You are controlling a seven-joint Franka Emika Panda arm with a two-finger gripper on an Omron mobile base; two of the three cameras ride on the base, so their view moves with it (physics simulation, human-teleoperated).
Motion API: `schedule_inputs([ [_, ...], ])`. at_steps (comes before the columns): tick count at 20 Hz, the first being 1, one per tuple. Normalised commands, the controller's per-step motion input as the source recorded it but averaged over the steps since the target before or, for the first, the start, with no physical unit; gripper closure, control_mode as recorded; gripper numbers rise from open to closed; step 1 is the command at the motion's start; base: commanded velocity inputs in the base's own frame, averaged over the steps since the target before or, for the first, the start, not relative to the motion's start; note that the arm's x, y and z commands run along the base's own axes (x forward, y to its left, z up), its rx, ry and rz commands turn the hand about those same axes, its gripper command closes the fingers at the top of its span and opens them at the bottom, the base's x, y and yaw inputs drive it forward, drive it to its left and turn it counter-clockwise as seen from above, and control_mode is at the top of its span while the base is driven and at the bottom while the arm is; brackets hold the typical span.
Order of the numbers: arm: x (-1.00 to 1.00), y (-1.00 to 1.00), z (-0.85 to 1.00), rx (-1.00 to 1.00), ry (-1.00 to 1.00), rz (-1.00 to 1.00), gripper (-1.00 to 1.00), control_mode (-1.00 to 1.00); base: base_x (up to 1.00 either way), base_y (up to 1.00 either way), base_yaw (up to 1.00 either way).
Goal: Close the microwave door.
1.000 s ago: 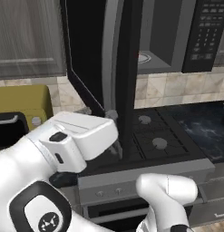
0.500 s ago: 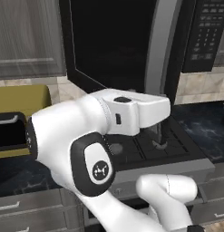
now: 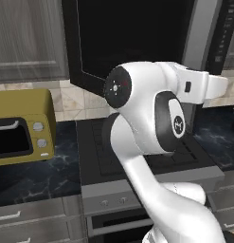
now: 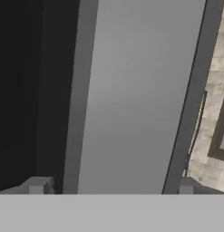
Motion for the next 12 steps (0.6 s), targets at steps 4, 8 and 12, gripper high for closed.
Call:
schedule_inputs([
  [4,0.92,-0.83,0.09,0.15,0.0,0.07,-1.0,-1.0,0.0,0.0,0.0],
  [8,1.0,-0.73,0.08,0.16,-0.01,0.09,-1.0,-1.0,0.0,0.0,0.0],
  [12,1.0,-0.68,0.0,0.15,-0.05,0.12,-1.0,-1.0,0.0,0.0,0.0],
])
